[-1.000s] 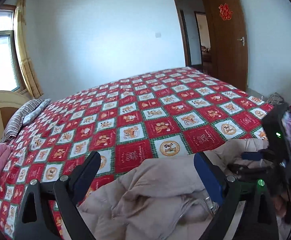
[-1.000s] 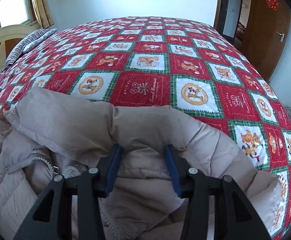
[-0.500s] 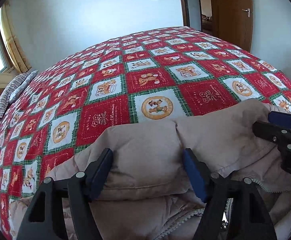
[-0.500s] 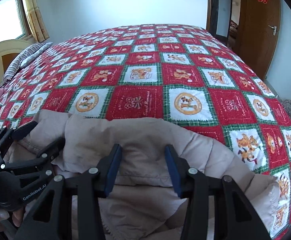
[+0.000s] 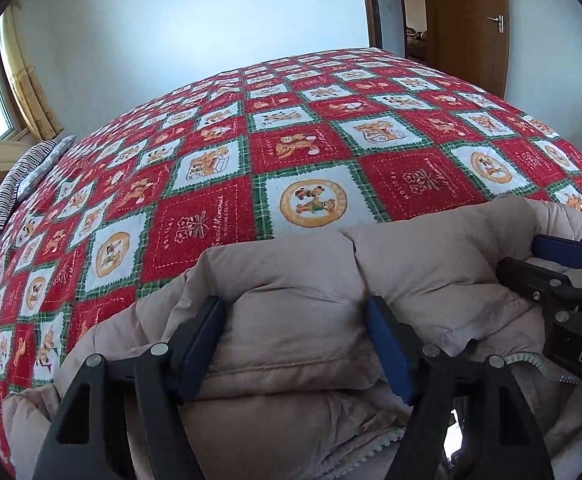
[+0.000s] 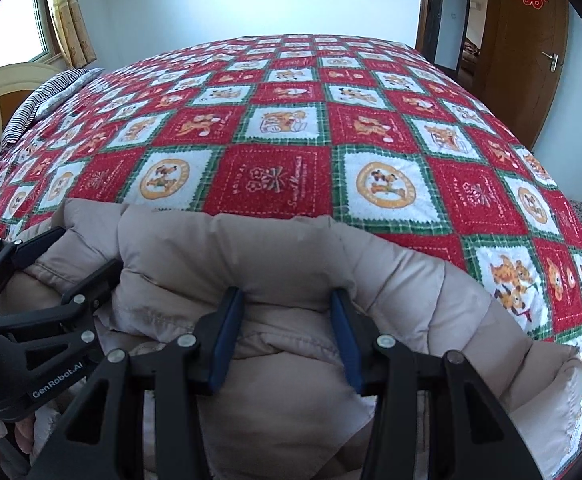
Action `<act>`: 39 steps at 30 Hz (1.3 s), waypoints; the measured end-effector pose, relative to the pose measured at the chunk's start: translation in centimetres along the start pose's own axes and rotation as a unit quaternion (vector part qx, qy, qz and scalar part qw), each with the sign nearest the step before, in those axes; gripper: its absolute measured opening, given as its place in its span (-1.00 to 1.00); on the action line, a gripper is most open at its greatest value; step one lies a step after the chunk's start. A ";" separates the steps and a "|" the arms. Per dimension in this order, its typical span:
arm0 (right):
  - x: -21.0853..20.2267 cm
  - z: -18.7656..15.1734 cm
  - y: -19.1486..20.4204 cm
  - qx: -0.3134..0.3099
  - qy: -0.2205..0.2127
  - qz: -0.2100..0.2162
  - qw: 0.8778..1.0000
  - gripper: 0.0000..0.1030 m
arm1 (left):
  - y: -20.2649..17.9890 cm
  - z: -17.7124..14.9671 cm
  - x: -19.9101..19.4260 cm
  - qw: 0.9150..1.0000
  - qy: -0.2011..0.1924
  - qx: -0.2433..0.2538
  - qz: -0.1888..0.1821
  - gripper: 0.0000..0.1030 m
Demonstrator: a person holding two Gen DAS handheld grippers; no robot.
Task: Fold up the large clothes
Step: 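Lift the hem with both grippers and fold it toward the collar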
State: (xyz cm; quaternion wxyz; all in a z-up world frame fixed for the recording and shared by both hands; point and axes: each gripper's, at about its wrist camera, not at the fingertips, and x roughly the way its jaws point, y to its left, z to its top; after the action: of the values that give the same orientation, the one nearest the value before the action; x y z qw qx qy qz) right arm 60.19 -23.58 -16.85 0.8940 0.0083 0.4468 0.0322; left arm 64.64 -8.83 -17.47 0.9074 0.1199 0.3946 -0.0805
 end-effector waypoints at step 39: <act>1.4 -0.4 1.5 -0.028 0.002 -0.046 0.999 -0.04 | -0.1 -0.2 1.4 1.000 0.021 -0.004 0.001 0.49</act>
State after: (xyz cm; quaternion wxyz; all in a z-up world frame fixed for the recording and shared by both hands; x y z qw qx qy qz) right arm 60.64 -21.97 -18.12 0.8936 -0.0368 0.4473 0.0038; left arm 65.43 -8.92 -18.62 0.8994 0.1181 0.4141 -0.0754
